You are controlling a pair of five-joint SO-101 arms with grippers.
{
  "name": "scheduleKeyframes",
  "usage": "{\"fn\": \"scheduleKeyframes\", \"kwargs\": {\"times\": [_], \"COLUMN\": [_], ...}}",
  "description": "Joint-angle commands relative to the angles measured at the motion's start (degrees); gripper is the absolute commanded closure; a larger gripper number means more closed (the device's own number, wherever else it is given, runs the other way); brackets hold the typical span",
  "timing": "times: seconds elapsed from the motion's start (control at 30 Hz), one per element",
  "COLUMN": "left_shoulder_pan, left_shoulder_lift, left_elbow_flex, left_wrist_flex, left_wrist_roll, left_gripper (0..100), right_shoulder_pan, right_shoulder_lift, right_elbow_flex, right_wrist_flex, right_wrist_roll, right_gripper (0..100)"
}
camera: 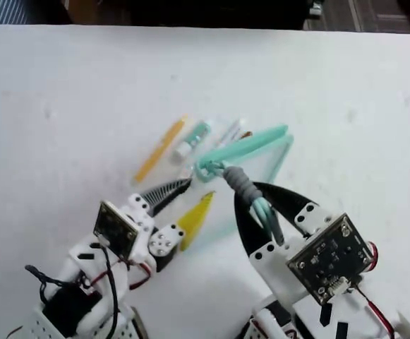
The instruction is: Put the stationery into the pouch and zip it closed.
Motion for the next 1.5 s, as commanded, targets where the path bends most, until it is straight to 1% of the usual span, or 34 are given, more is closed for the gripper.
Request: {"fn": "scheduleKeyframes", "kwargs": {"times": [0.0,0.1,0.3,0.4,0.43,0.5,0.6,0.7,0.9,1.0,1.07,1.17,1.33,1.47], "left_shoulder_pan": [2.07,2.07,1.98,1.80,2.15,2.24,2.24,2.24,2.07,1.71,1.71,1.89,1.71,1.71], "left_shoulder_lift": [0.84,0.84,1.10,1.19,1.19,0.92,0.92,0.84,0.84,0.84,0.84,0.84,0.84,0.84], "left_elbow_flex": [0.00,-0.09,0.35,1.14,1.76,3.96,7.21,7.91,7.21,4.40,2.02,-0.44,-0.88,-0.88], "left_wrist_flex": [-0.18,2.29,1.14,-0.26,-0.88,-3.08,-8.18,-9.49,-7.65,-3.69,0.09,4.84,6.07,6.15], "left_wrist_roll": [-0.18,-0.18,-0.18,-0.35,-0.53,-0.62,-0.62,-0.62,-0.62,-0.79,-3.69,-8.88,-10.02,-10.02], "left_gripper": [83,77,76,76,77,81,89,98,98,98,98,98,98,98], "right_shoulder_pan": [-0.40,-0.40,-0.57,-2.59,-2.95,-3.03,-2.95,-2.86,-2.86,-2.77,-2.77,-0.13,8.57,12.79], "right_shoulder_lift": [0.04,0.04,0.04,0.04,0.04,0.04,0.04,0.84,11.65,16.84,19.47,22.64,23.78,22.81], "right_elbow_flex": [-1.05,-1.05,-1.05,-1.05,-1.14,-1.41,-1.23,-0.97,-2.29,-6.42,-9.49,-12.22,-12.48,-12.48], "right_wrist_flex": [0.48,0.84,1.27,1.27,1.27,0.92,-0.22,-2.86,-5.58,-5.58,-5.23,-4.26,-2.24,0.48], "right_wrist_roll": [-0.18,-0.18,-0.35,-0.26,-0.18,-0.18,-0.09,2.02,4.31,6.95,7.12,7.30,7.47,7.82], "right_gripper": [98.2,98.2,98.2,98.2,98.2,98.2,98.2,98.2,98.2,98.2,98.2,98.2,98.2,98.2]}}
